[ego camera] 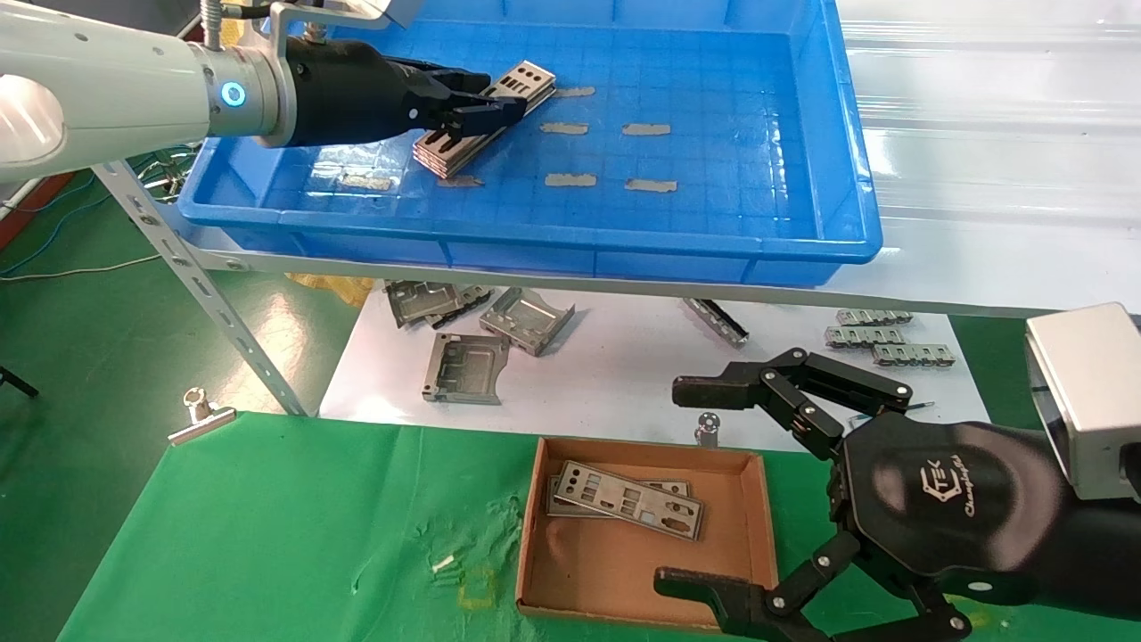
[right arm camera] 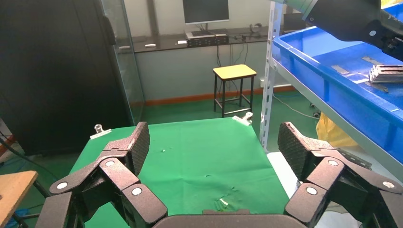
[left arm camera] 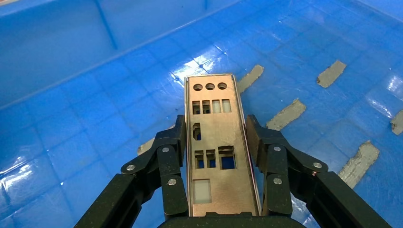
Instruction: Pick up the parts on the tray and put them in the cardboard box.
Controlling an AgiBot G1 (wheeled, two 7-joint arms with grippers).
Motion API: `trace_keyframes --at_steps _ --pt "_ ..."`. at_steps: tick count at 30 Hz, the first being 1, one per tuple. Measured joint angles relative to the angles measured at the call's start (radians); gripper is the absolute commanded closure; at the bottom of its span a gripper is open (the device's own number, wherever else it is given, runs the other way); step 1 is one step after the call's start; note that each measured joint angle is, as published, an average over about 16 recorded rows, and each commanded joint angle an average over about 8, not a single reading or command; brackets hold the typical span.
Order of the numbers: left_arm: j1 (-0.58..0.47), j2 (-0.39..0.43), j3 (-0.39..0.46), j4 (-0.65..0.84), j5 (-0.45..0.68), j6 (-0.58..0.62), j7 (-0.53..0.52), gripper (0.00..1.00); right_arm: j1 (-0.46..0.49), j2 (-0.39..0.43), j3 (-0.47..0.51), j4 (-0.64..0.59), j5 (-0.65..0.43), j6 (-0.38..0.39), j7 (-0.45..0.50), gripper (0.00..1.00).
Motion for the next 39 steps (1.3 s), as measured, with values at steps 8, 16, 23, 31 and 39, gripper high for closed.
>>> trace_keyframes --at_steps 8,16,23,31,39 --pt "0.004 0.000 0.001 -0.006 -0.006 -0.006 0.001 0.38 0.000 0.000 0.000 0.000 0.000 0.000 0.000 0.00" --pt "0.007 0.000 0.001 -0.009 -0.012 -0.012 0.003 1.00 0.000 0.000 0.000 0.000 0.000 0.000 0.000 0.00" --pt "0.007 0.000 0.005 -0.009 -0.013 -0.016 0.004 1.00 0.000 0.000 0.000 0.000 0.000 0.000 0.000 0.00" --pt "0.005 0.000 0.009 -0.010 -0.015 -0.018 0.003 1.00 0.000 0.000 0.000 0.000 0.000 0.000 0.000 0.00" --pt "-0.013 -0.004 0.005 -0.014 -0.026 -0.019 0.007 1.00 0.000 0.000 0.000 0.000 0.000 0.000 0.000 0.00"
